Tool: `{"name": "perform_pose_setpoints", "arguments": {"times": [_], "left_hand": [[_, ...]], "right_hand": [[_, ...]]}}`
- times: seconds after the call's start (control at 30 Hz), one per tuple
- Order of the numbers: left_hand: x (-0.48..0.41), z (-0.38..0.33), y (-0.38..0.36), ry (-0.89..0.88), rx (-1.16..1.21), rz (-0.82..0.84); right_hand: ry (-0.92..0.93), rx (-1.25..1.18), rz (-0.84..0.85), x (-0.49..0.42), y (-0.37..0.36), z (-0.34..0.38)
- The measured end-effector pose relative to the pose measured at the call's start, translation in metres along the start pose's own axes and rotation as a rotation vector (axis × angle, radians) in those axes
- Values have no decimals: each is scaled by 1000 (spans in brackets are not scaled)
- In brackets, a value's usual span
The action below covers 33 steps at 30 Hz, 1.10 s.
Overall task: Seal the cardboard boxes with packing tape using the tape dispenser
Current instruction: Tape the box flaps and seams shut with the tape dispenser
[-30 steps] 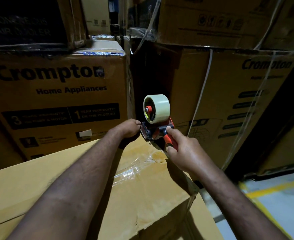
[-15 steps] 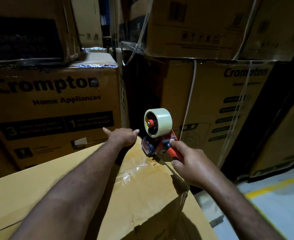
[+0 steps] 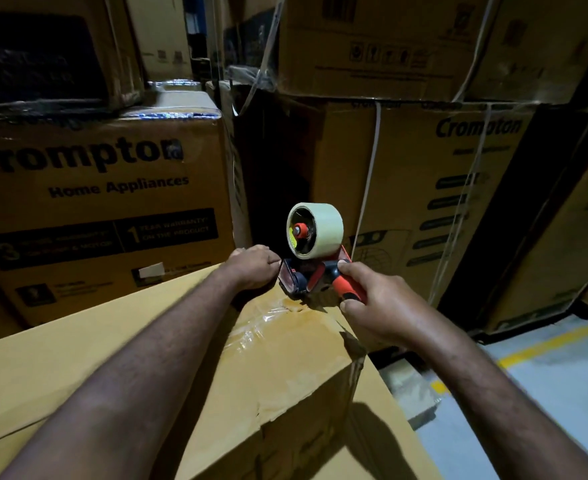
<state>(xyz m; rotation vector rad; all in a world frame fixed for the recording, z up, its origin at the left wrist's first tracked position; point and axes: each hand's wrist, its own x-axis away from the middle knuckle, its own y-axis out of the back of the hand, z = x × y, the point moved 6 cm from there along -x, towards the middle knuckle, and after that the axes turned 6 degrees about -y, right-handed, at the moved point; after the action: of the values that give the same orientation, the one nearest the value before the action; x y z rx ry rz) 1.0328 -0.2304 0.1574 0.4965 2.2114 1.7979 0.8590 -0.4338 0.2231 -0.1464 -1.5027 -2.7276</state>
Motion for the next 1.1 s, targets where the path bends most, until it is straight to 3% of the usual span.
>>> {"name": "perform_pose_setpoints", "arguments": {"times": [0.37, 0.47, 0.53, 0.83, 1.1], "left_hand": [[6, -15, 2, 5, 42, -79], [20, -34, 2, -110, 294, -188], [29, -42, -6, -118, 398, -135], [25, -45, -16, -154, 330, -37], [30, -39, -18, -207, 109, -36]], "right_hand": [[-68, -99, 21, 33, 9, -29], [-64, -90, 11, 36, 6, -26], [-61, -80, 2, 37, 3, -24], [-89, -136, 37, 45, 13, -38], [-116, -179, 52, 88, 17, -53]]}}
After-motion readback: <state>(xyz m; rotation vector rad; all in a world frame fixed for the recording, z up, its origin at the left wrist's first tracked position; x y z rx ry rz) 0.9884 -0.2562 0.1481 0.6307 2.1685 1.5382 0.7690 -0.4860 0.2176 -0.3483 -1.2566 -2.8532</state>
